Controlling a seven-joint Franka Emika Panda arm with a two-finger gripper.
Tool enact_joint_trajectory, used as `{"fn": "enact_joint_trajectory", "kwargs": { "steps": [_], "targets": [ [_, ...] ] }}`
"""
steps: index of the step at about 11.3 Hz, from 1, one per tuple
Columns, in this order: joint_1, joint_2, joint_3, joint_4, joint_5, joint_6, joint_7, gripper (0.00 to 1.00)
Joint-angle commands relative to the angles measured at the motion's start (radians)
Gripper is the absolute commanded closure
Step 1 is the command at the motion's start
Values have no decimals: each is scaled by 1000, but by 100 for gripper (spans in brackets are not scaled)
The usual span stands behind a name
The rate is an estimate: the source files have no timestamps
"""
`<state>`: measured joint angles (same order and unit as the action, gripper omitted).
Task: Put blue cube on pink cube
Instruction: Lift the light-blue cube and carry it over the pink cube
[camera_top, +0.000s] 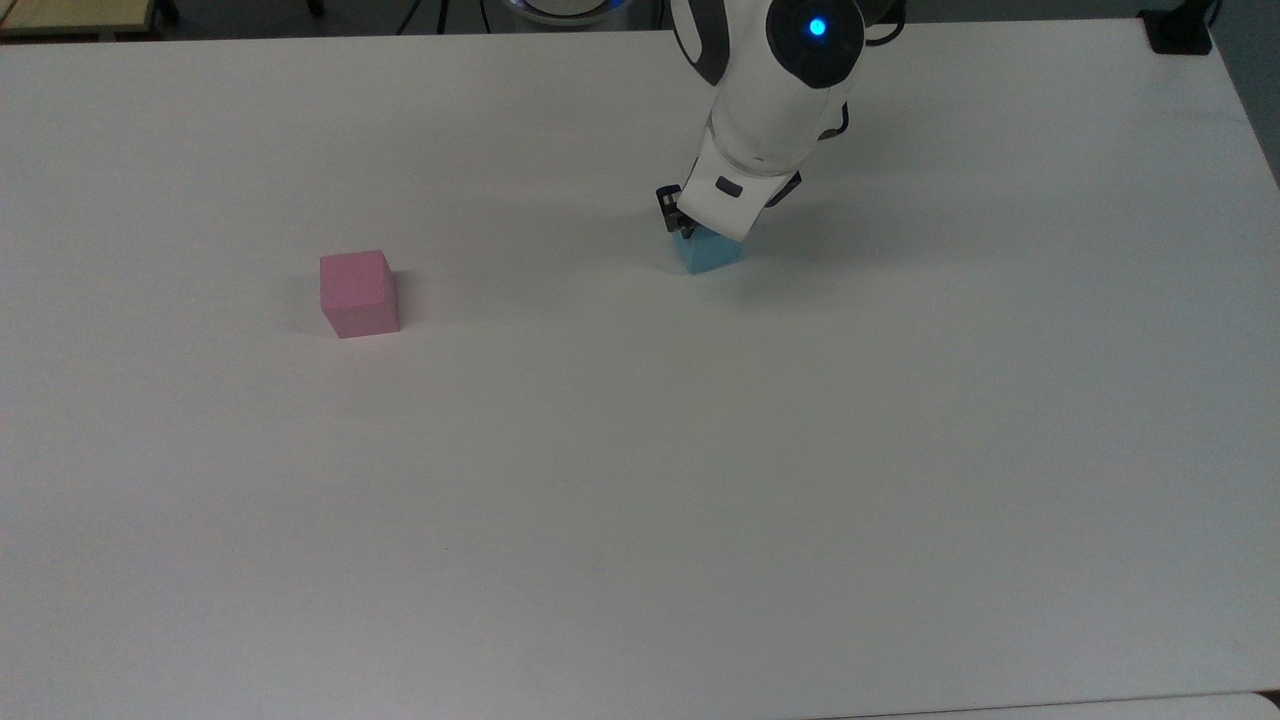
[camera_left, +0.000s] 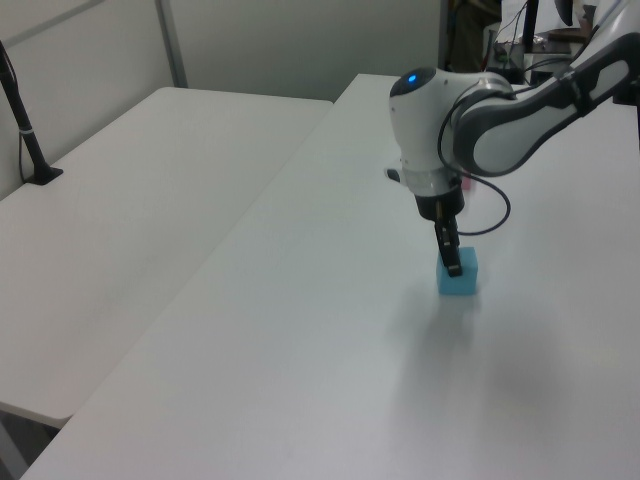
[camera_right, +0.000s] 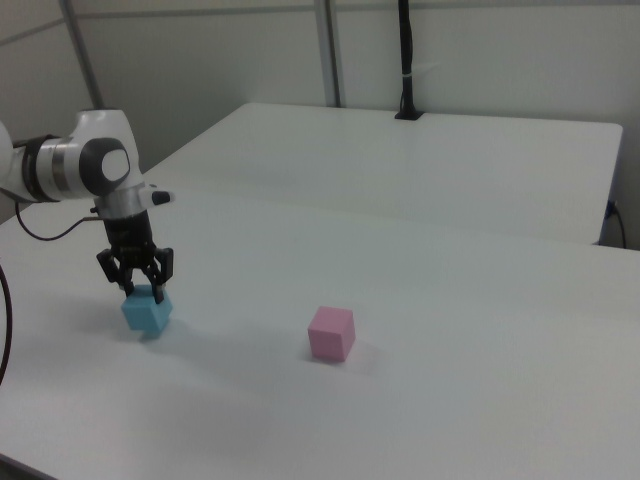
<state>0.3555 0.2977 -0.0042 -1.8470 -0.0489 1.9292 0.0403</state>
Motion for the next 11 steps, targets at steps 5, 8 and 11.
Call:
{"fn": "enact_joint_trajectory", "kwargs": {
  "steps": [5,8,11],
  "targets": [
    [2,-131,-180,227,69,-312,-28,75],
    [-35,-115,-279,314,69,-328,-113,75],
    [-56,-16,-420,396,64,-325,-248,75]
  ]
}}
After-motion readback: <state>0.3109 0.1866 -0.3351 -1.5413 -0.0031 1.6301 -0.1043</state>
